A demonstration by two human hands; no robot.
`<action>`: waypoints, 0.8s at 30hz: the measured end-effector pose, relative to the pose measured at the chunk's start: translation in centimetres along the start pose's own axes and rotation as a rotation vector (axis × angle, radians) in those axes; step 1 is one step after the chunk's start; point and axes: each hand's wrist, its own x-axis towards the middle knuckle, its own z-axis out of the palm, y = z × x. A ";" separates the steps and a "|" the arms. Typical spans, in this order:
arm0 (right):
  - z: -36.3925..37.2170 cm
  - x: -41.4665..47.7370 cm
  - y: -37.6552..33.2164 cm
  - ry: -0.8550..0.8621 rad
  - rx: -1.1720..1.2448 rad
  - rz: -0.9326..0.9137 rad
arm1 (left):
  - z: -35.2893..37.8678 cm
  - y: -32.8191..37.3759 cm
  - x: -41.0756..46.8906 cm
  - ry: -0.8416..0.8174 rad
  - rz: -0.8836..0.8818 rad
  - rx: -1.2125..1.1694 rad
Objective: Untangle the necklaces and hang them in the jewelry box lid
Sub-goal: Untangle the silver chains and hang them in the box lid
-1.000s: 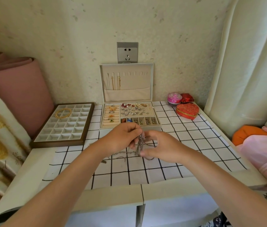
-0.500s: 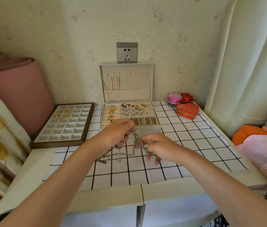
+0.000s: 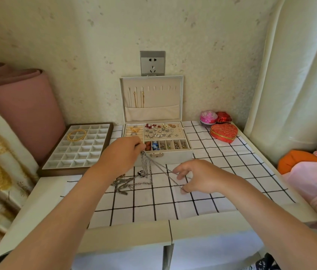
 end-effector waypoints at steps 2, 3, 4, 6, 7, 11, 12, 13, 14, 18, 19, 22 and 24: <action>-0.3 -0.1 0.1 0.028 -0.059 0.019 | 0.2 -0.1 0.1 0.074 -0.014 0.112; -0.4 -0.1 0.1 0.046 -0.099 0.034 | 0.3 -0.1 0.1 0.089 -0.015 0.179; -0.5 -0.2 0.2 0.064 -0.149 0.052 | 0.6 -0.1 0.1 0.088 -0.021 0.233; -0.7 -0.3 0.3 0.091 -0.278 0.087 | 1.2 -0.2 0.1 0.038 -0.047 0.288; -0.7 -0.3 0.3 0.097 -0.335 0.103 | 1.5 -0.3 0.2 0.002 -0.060 0.305; -1.2 -0.5 0.6 0.085 -0.444 0.160 | 2.2 -0.5 0.0 -0.162 -0.099 0.365; -1.4 -0.6 0.7 0.073 -0.461 0.178 | 2.3 -0.5 -0.2 -0.206 -0.088 0.388; -1.6 -0.7 0.8 0.061 -0.478 0.194 | 2.4 -0.4 -0.3 -0.239 -0.074 0.393; -1.8 -0.8 0.9 0.052 -0.492 0.206 | 2.5 -0.3 -0.4 -0.260 -0.063 0.374; -2.2 -1.0 1.4 0.023 -0.486 0.222 | 2.5 0.0 -0.8 -0.309 -0.040 0.162; -2.2 -1.1 1.4 0.014 -0.480 0.215 | 2.4 0.1 -1.0 -0.334 -0.039 0.105; -1.8 -1.2 1.1 0.022 -0.476 0.134 | 2.3 0.3 -1.1 -0.398 -0.004 0.154; -1.1 -0.9 0.8 0.058 -0.403 0.042 | 2.3 0.3 -1.2 -0.453 0.006 0.231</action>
